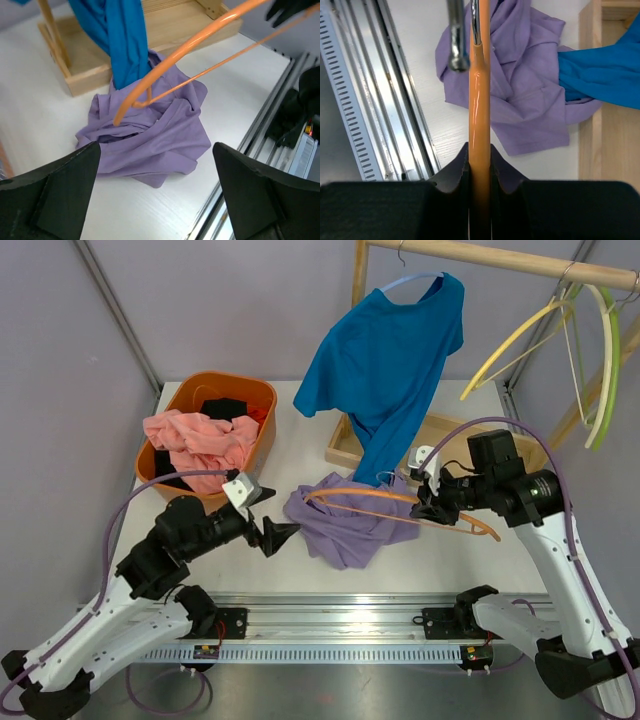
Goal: Remove the t-shirt from the hanger
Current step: Pass the hanger from the right arm to the left
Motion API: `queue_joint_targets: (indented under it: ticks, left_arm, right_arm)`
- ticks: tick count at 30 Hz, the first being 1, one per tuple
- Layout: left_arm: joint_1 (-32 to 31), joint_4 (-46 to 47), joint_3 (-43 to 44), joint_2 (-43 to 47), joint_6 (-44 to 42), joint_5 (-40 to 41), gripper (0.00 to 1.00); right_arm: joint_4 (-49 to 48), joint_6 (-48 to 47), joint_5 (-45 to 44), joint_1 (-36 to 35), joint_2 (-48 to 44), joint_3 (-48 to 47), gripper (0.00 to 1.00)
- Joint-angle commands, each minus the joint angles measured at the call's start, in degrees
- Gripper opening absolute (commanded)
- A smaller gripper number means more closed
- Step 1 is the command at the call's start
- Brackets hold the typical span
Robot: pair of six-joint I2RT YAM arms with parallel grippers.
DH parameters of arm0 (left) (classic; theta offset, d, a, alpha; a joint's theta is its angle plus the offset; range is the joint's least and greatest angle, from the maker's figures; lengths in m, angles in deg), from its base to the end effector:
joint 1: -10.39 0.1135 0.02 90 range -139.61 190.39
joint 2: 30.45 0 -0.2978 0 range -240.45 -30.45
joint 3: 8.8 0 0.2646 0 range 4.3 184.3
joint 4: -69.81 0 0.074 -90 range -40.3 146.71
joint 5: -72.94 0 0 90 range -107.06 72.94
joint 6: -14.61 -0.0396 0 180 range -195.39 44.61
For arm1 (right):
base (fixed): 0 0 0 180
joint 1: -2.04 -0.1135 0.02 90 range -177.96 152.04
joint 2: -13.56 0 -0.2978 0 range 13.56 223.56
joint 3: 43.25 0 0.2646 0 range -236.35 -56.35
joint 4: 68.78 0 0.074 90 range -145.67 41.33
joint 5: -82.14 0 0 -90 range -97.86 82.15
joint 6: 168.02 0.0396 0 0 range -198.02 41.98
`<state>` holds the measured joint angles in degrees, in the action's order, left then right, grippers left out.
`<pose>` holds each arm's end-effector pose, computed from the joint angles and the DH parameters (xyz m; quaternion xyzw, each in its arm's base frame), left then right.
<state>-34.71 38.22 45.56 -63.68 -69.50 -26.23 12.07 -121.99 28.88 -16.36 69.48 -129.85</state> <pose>0.0865 -0.0958 0.3515 0.3052 0.7046 -0.3299 0.5491 0.1334 0.0693 0.4140 -0.5539 0.7078 0.2174 0.3808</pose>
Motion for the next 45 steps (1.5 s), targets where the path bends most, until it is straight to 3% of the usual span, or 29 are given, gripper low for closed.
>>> queue_joint_targets:
  ticks: [1, 8, 13, 18, 21, 24, 28, 33, 36, 40, 45]
  left_arm:
    - [0.0, -5.3, 2.9, 1.2, -14.4, -10.4, 0.99]
    - [0.0, -2.6, 5.7, -4.6, -27.7, -19.5, 0.99]
    - [0.0, -5.4, 10.9, -13.2, -29.1, -30.3, 0.98]
    - [0.0, -4.8, 11.8, -17.5, -27.5, -34.7, 0.92]
    - [0.1, -4.5, 12.3, -19.2, -26.3, -35.5, 0.80]
    - [0.0, -3.9, 12.5, -20.4, -24.9, -35.7, 0.60]
    - [0.0, -3.8, 12.3, -20.1, -24.8, -35.3, 0.44]
    - [-0.1, -7.4, 12.4, -19.0, -27.9, -34.3, 0.34]
    - [-0.1, -9.2, 12.2, -18.2, -29.5, -33.0, 0.33]
    - [0.0, -11.5, 11.6, -16.3, -31.5, -31.5, 0.42]
    - [0.0, -10.4, 9.7, -13.2, -32.2, -30.1, 0.42]
  right_arm:
    - [5.2, -6.4, 9.1, 0.1, 3.6, -3.4, 0.00]
    - [12.5, -16.5, 17.0, -2.3, 7.4, -5.5, 0.00]
    - [13.0, -18.3, 18.2, -3.5, 7.7, -5.0, 0.00]
    - [12.0, -18.3, 19.6, -4.4, 8.0, -3.9, 0.00]
    - [11.9, -18.3, 20.3, -4.7, 8.3, -3.8, 0.00]
    - [11.8, -18.3, 20.7, -4.7, 8.7, -3.6, 0.00]
    - [11.5, -18.2, 20.3, -4.8, 8.7, -3.4, 0.00]
    - [12.1, -17.9, 19.8, -4.9, 9.0, -4.2, 0.00]
    - [12.8, -18.0, 20.1, -4.8, 9.6, -5.1, 0.00]
    - [13.7, -18.3, 20.6, -4.8, 10.0, -5.8, 0.00]
    - [14.4, -18.3, 20.9, -4.7, 9.4, -6.0, 0.00]
